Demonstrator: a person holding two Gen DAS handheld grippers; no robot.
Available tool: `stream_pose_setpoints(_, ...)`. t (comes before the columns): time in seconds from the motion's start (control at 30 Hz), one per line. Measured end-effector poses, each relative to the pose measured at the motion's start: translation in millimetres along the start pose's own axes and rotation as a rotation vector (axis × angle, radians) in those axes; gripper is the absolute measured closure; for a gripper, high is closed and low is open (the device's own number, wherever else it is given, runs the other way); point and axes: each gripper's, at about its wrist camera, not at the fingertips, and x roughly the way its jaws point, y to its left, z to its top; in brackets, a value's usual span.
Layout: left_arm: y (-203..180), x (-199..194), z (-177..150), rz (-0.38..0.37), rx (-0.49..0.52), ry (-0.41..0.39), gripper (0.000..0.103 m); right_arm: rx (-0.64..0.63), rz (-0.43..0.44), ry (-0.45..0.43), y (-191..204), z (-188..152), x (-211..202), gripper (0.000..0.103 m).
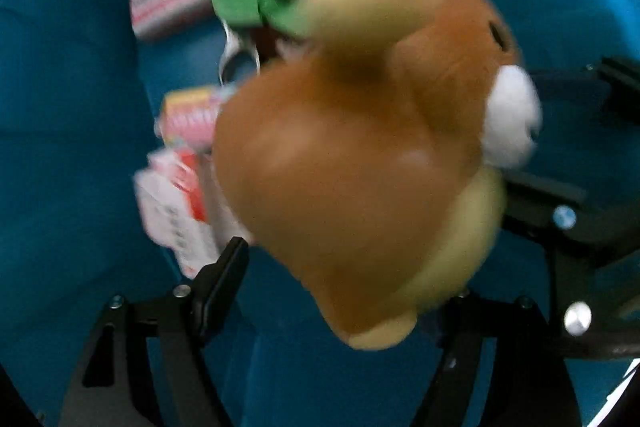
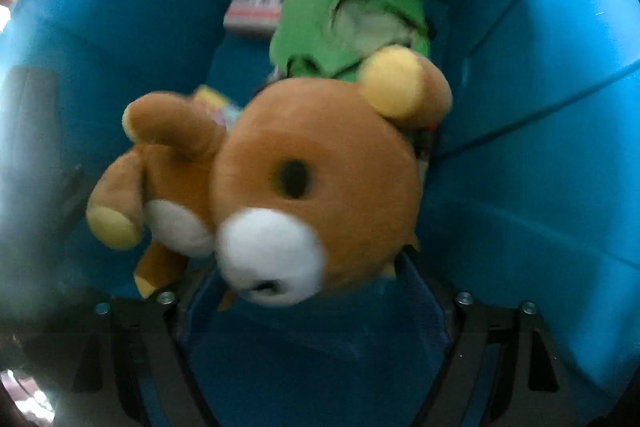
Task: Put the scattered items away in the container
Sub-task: 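Open both grippers to drop the brown bear into the crate, then move both grippers back from the crate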
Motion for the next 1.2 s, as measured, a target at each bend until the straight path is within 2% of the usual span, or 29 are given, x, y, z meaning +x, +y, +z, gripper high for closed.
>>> stream_pose_setpoints(0.1, -3.1, 3.8, -4.5, 0.034, 0.013, 0.02, 0.028, -0.044, -0.042, 0.058, 12.0, -15.3, 13.0, 0.021)
stream_pose_setpoints(0.33, -9.3, -10.6, -15.2, 0.071, 0.023, 0.0, 0.028, -0.036, -0.077, 0.015, 10.5, -27.3, -10.1, 0.021)
stream_pose_setpoints(0.47, -12.7, -46.1, -32.7, 0.069, 0.031, -0.077, 0.028, -0.044, -0.099, -0.026, 14.8, -43.2, -36.6, 0.02)
stream_pose_setpoints(0.5, -13.2, -58.4, -39.5, 0.065, 0.028, -0.102, 0.028, -0.044, -0.105, -0.042, 17.1, -48.0, -44.8, 0.017)
stream_pose_setpoints(0.53, -14.1, -68.2, -46.1, 0.061, 0.023, -0.122, 0.028, -0.044, -0.109, -0.053, 19.2, -37.3, -41.2, 0.013)
stream_pose_setpoints(0.57, -14.7, -79.1, -53.9, 0.058, 0.023, -0.143, 0.028, -0.044, -0.112, -0.069, 21.9, -37.2, -46.3, 0.006)
stream_pose_setpoints(0.6, -16.0, -89.9, -61.1, 0.056, 0.031, -0.166, 0.028, -0.043, -0.114, -0.091, 26.0, -42.5, -51.9, 0.006)
stream_pose_setpoints(0.67, -16.3, -111.1, -78.0, 0.058, 0.048, -0.233, 0.028, -0.048, -0.128, -0.137, 36.1, -39.9, -60.5, 0.005)
stream_pose_setpoints(0.7, -13.7, -118.1, -86.6, 0.056, 0.052, -0.267, 0.028, -0.05, -0.139, -0.167, 41.0, -45.1, -70.7, 0.001)
stream_pose_setpoints(0.8, -3.9, -142.6, -113.3, 0.075, 0.056, -0.384, 0.028, -0.034, -0.154, -0.244, 49.2, -62.6, -97.0, 0.001)
stream_pose_setpoints(0.93, 2.9, -177.2, -169.8, 0.148, 0.062, -0.62, 0.028, -0.042, -0.184, -0.375, 68.6, -90.8, -127.9, 0.001)
stream_pose_setpoints(1.0, 9.6, -187.5, -197.0, 0.174, 0.05, -0.749, 0.021, -0.049, -0.191, -0.467, 84.9, -109.1, -142.3, 0.001)
stream_pose_setpoints(1.1, 18.6, -205.3, -244.2, 0.187, 0.034, -0.916, 0.014, -0.06, -0.17, -0.558, 110.1, -134.0, -153.2, 0.001)
stream_pose_setpoints(1.13, 21.9, -208.4, -256.7, 0.195, 0.017, -0.959, 0.012, -0.055, -0.171, -0.578, 117.0, -140.3, -154.6, 0.001)
stream_pose_setpoints(1.2, 31.5, -213.1, -285.4, 0.191, -0.019, -1.032, 0.0, -0.023, -0.184, -0.615, 135.1, -155.2, -156.1, 0.001)
